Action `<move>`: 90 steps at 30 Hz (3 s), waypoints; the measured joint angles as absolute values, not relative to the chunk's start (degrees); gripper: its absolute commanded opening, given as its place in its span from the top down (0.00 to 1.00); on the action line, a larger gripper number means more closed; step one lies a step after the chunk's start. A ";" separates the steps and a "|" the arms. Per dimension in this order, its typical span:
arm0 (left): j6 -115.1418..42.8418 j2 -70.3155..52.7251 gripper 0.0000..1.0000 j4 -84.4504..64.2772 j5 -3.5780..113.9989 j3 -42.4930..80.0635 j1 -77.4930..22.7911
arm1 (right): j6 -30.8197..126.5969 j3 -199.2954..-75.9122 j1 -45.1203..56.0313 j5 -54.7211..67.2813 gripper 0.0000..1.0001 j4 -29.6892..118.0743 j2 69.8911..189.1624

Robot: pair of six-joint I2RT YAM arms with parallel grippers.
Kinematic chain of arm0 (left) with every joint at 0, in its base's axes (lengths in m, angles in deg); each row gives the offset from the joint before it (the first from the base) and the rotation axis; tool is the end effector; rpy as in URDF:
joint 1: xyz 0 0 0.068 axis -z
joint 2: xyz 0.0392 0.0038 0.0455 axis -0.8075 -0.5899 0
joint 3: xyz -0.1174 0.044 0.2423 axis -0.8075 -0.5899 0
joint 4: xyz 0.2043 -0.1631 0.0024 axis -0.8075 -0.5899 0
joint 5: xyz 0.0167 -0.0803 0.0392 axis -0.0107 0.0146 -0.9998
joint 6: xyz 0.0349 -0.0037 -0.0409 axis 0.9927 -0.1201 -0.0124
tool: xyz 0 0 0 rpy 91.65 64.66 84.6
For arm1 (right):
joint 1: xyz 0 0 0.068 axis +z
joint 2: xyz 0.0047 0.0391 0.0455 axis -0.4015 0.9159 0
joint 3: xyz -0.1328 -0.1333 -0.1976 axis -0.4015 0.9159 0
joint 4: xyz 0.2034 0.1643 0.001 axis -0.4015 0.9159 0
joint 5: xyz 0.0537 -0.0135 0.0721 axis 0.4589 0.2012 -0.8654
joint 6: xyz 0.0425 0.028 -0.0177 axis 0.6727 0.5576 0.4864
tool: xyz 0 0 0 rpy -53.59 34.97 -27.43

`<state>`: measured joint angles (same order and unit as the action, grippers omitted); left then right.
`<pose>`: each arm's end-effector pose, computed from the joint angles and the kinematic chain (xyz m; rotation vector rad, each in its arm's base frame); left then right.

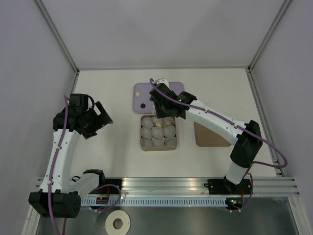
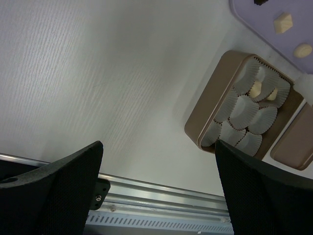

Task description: Pack the chocolate

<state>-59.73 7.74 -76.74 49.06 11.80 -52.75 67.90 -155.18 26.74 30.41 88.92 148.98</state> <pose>0.1782 -0.0048 0.3330 -0.7519 2.5018 -0.2768 0.2528 0.2900 0.3154 -0.3832 2.4221 0.2395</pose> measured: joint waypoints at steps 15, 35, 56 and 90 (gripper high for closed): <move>-59.71 7.74 0.00 -76.29 49.08 11.91 -52.75 | 60.08 -180.69 15.42 32.99 0.64 81.88 166.38; -59.71 7.72 0.00 -73.07 49.12 11.87 -52.75 | 49.35 -188.71 11.07 30.41 0.60 77.92 181.28; -59.71 6.54 0.00 -71.59 49.21 11.39 -52.75 | 49.30 -189.73 10.04 28.75 0.59 76.74 185.54; -59.71 6.21 0.00 -70.54 50.04 11.10 -52.75 | 49.59 -188.99 9.96 27.46 0.89 74.64 185.92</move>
<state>-59.71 6.21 -70.54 50.04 11.10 -52.75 49.59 -188.99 9.96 27.46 74.64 185.92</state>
